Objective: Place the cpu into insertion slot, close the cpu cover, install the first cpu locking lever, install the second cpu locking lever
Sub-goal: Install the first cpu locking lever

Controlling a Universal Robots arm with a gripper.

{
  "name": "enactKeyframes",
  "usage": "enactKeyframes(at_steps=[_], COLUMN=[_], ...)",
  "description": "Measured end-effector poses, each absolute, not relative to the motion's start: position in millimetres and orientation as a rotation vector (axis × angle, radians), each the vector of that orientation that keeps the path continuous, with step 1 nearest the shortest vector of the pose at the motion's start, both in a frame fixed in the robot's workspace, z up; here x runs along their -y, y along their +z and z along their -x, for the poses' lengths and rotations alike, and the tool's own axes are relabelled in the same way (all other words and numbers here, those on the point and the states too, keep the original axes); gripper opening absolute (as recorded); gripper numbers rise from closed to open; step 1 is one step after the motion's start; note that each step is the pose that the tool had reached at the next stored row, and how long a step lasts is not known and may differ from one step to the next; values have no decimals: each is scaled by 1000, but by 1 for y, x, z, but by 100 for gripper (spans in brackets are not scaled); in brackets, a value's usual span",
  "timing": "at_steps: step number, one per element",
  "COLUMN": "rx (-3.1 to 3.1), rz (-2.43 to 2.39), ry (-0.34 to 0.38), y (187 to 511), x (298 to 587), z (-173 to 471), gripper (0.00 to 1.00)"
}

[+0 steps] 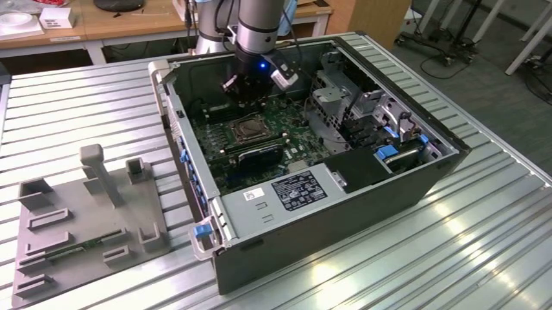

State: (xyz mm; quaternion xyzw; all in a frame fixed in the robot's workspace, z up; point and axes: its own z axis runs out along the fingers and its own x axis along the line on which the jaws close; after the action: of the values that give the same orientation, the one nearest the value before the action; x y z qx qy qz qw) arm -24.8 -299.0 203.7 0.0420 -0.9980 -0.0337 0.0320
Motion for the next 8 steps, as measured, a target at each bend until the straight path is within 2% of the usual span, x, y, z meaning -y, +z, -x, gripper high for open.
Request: enactKeyframes(at_steps=[8], rx=[3073], rz=[-129], ry=[-104], y=[204], x=[302], z=[25], gripper=[11])
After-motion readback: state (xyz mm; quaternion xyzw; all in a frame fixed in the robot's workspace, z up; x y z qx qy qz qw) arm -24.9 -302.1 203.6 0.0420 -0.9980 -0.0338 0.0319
